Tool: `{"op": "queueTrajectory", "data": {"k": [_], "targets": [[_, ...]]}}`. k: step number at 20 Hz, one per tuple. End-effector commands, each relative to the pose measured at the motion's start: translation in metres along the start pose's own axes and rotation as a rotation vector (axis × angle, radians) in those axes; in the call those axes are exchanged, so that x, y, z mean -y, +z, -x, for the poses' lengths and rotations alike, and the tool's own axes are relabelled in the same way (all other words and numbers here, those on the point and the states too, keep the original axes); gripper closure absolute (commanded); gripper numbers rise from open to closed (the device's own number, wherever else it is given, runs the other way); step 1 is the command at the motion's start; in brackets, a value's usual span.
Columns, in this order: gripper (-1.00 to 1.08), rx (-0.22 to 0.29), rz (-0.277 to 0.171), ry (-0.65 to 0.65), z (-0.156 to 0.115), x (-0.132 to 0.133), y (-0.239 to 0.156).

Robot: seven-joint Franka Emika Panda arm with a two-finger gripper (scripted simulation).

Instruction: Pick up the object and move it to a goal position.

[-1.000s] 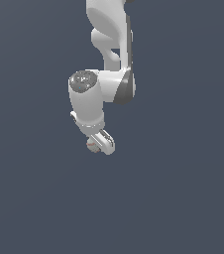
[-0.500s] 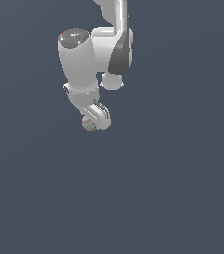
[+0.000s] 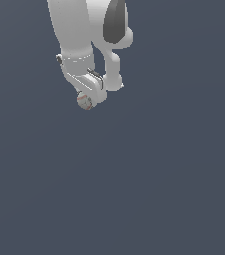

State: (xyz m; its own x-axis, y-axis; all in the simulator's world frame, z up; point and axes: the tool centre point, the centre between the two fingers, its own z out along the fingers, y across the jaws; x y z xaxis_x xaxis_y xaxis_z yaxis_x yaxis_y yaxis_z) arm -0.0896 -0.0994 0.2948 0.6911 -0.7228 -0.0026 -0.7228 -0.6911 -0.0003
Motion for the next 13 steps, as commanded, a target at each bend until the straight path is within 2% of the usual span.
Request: {"op": "queueTrajectory", "data": {"k": [1, 7, 13], "targets": [[1.08, -0.001, 0.000, 0.000, 0.005, -0.010, -0.016], [1.08, -0.002, 0.000, 0.000, 0.013, -0.026, -0.041], [1.08, -0.002, 0.000, 0.000, 0.016, -0.031, -0.050]]}}
